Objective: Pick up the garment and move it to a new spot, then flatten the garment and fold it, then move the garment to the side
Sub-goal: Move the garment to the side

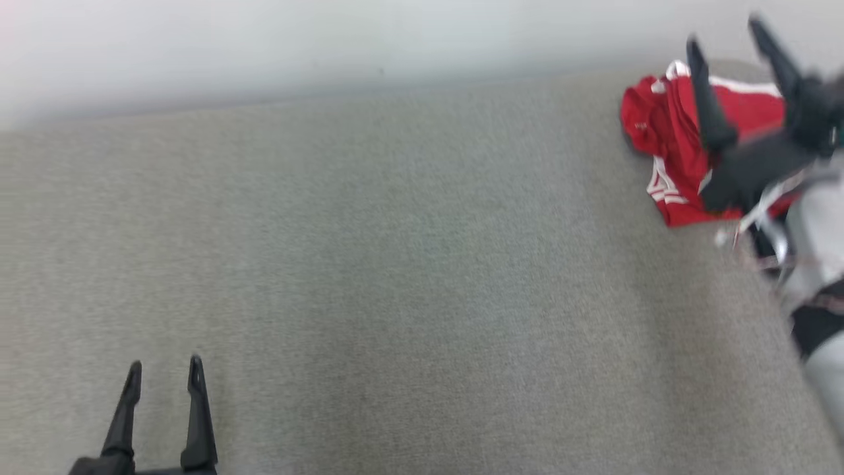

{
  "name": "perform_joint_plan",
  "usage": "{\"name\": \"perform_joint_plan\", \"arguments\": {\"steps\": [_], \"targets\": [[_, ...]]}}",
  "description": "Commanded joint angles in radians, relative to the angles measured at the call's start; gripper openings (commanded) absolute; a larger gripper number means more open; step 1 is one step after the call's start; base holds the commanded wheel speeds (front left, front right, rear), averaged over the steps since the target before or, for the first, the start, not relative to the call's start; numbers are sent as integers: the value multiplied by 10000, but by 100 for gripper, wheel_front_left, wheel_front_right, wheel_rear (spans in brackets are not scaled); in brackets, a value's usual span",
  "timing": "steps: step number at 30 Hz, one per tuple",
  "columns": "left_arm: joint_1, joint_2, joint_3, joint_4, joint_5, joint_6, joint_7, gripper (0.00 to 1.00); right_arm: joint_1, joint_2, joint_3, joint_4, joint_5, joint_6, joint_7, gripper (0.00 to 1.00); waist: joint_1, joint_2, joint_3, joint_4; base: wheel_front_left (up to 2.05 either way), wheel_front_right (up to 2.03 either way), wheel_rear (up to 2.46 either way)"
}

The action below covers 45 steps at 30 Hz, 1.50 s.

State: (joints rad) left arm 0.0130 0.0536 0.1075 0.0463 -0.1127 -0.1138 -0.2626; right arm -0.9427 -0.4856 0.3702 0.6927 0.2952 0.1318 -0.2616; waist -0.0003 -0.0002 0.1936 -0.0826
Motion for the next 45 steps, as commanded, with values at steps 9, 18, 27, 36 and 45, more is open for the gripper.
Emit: {"name": "perform_joint_plan", "arguments": {"steps": [9,18,27,36,45], "targets": [[515,-38,-48,286,7,225,-28,100,4164,1744,-2615,-2557,-932,-30,-40,100,3,2,-1212,792,0,0,0],[378,-37,-320,599,-18,495,-28,100,6792,3194,-3208,-4186,-1183,-30,-39,100,3,2,-1441,898,0,0,0],[521,-38,-548,892,-149,677,-28,100,8710,4175,-3358,-4717,-1338,-30,-40,100,3,2,-1722,949,0,0,0],[689,-37,-823,1149,-22,490,-28,100,9659,4349,-3304,-4794,-1427,-30,-42,100,3,2,-1846,917,0,0,0],[719,-36,-879,1399,109,508,-28,100,9753,4366,-3274,-4786,-1498,-30,-40,100,3,2,-1900,964,0,0,0]]}}
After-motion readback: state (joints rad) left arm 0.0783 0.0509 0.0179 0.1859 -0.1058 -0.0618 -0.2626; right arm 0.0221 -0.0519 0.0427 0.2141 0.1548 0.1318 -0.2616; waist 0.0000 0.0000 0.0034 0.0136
